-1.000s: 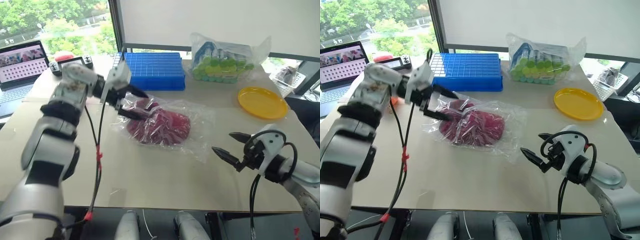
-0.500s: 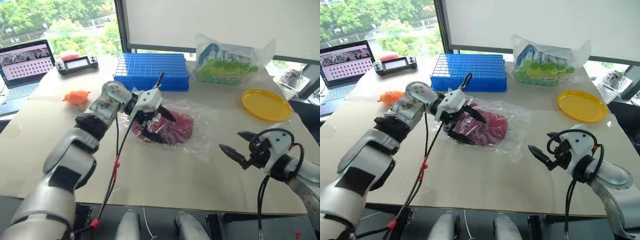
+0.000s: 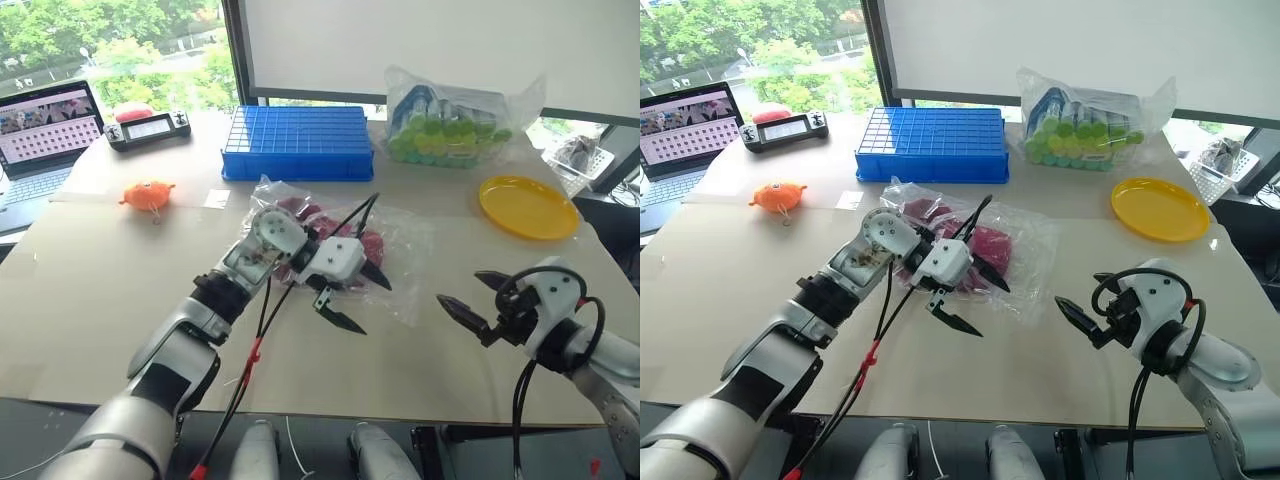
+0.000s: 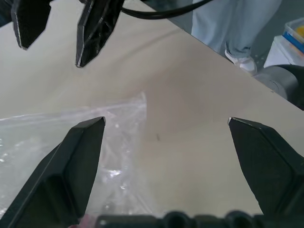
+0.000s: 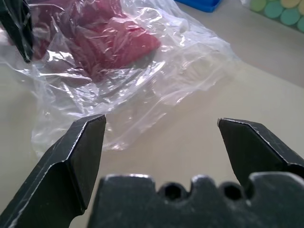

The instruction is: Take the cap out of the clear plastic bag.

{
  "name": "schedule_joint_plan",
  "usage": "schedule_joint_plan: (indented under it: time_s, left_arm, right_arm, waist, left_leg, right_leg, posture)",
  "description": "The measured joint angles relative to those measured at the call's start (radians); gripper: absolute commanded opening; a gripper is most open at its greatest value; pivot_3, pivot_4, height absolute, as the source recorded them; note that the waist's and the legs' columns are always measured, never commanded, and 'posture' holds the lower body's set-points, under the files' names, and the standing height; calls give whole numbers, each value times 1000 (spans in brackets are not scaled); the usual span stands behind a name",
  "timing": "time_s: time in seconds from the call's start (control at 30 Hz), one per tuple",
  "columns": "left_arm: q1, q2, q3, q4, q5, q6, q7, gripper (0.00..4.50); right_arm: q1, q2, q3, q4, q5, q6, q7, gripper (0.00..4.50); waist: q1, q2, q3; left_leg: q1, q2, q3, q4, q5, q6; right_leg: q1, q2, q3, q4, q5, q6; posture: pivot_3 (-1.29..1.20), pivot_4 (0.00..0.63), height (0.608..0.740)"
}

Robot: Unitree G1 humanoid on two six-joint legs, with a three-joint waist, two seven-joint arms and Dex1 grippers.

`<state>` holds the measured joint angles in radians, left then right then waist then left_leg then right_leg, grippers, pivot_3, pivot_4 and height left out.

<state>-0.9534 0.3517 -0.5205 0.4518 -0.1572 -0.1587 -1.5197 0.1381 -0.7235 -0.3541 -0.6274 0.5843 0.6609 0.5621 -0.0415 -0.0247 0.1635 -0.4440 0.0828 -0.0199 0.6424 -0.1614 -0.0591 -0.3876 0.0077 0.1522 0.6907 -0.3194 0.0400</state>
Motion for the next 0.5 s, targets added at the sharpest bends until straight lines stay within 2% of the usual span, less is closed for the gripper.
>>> schedule_joint_plan:
  time_s: [0.27,0.37,0.5]
  left_arm:
    - [21,-89,5,-41,234,31,358,4450]
    - [55,-110,-1,-70,277,38,420,4450]
    - [103,-114,-10,-119,282,78,418,4450]
  right_arm:
    - [170,-24,-131,-105,147,-8,178,4500]
    - [245,-23,-139,-111,143,-28,217,4500]
    - [283,-16,-156,-114,144,-46,234,4500]
  waist:
    - [21,0,0]
    - [20,1,0]
    - [17,1,0]
  left_leg:
    - [-1,-3,-4,1,0,0]
    - [-1,-3,-4,1,0,0]
    - [0,-3,-4,0,0,0]
  right_leg:
    - [2,0,0,0,-1,1]
    - [2,0,1,0,-1,1]
    - [2,0,0,0,-1,2]
  posture:
    - [0,150,713]
    - [0,150,713]
    - [0,150,713]
